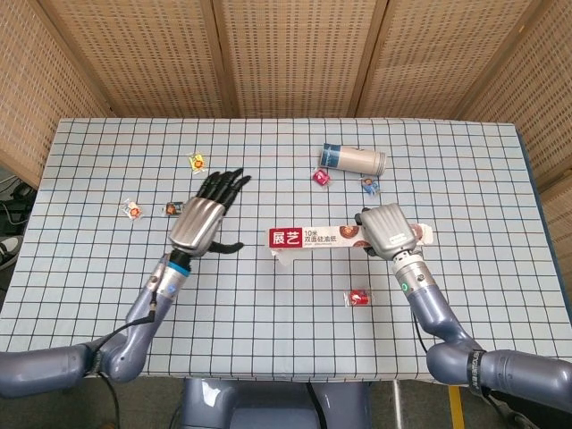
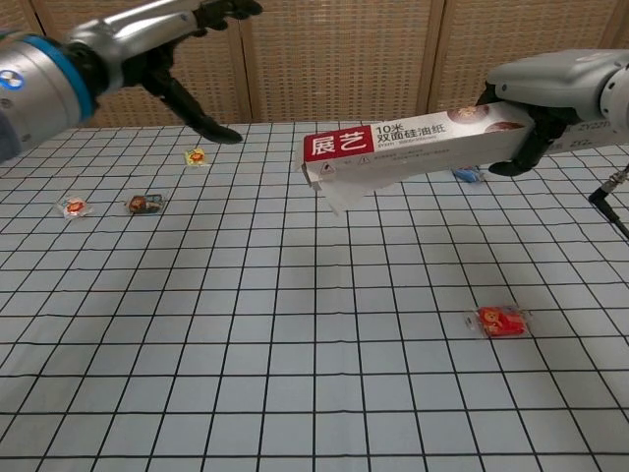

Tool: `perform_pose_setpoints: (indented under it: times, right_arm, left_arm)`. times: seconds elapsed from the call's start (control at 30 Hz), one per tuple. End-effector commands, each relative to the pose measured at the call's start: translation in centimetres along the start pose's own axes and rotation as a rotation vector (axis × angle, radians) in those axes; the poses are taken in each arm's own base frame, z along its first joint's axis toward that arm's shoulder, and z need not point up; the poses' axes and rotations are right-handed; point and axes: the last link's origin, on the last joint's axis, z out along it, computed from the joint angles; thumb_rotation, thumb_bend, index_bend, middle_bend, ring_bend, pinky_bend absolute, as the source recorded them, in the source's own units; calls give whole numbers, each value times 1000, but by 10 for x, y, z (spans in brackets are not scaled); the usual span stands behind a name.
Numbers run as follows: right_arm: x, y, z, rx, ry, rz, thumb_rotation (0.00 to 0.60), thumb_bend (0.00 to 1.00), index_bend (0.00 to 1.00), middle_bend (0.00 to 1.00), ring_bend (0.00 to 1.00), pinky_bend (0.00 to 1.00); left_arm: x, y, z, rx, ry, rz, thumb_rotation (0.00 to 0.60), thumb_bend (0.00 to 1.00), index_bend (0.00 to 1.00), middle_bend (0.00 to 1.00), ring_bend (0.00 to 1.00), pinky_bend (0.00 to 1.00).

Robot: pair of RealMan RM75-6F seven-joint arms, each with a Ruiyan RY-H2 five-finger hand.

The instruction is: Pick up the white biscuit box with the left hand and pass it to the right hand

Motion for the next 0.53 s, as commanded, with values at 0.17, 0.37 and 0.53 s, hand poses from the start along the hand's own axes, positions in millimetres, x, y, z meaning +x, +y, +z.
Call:
perform_pose_setpoints:
  times: [0.17,0.37,0.53]
  right_arm:
    - [-5,0,-1,-16,-11,10,600,537,672,579,658,717]
    - [-6,-7,-4,-14,-16,19,600,539,668,578,658,717]
    - [-7,-15,-7,-5,-5,29,600,539,666,578,658,717]
  left_arm:
    - [42,-103,-121,323,89,197,600,0,0,0,0,0]
    - [37,-157,-211,533,64,203,600,0,0,0,0,0]
    - [40,-170,-223,534,87,201,600,0,0,0,0,0]
